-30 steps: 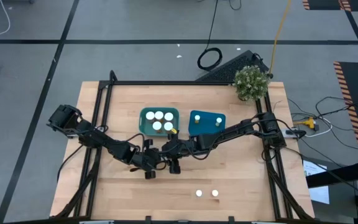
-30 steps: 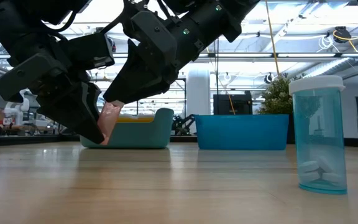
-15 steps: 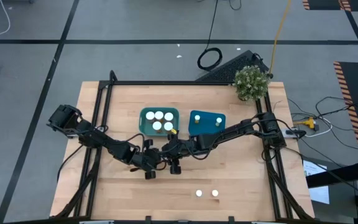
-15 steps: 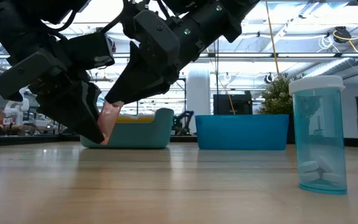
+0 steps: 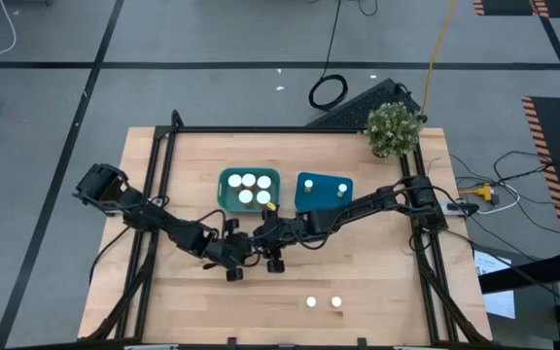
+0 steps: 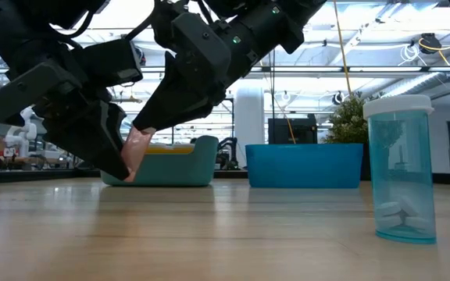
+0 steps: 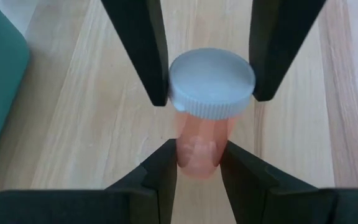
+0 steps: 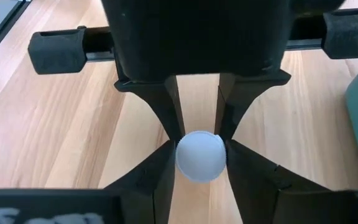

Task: Pick and place medicine bottles into bin by pill shape (circle, oval)
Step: Put the top small pink tablet bottle into the blue bin

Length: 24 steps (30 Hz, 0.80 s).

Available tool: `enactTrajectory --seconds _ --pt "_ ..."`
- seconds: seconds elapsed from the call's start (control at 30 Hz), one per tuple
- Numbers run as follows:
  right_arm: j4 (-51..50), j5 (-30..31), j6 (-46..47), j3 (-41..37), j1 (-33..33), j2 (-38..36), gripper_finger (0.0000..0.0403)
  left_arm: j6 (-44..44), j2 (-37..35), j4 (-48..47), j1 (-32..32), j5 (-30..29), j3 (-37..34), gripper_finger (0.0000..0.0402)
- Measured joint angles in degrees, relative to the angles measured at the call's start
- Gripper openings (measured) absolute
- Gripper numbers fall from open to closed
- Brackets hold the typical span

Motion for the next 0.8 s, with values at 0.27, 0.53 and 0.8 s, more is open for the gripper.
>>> enactTrajectory --seconds 0.27,0.53,0.8 --pt "-0.1 -0.2 -1.5 0.0 0.0 0.0 0.0168 -0.1 0.0 0.0 -0.1 -0.4 0.0 0.0120" --pt "-0.5 -0.1 -2.0 0.0 0.0 0.0 0.0157 -0.1 0.0 0.6 -0.1 -0.3 0.0 0.0120" --pt "-0.9 0.0 -2.4 0.0 0.0 0.0 0.0123 0.1 0.0 1.5 -0.1 0.7 0.0 0.0120"
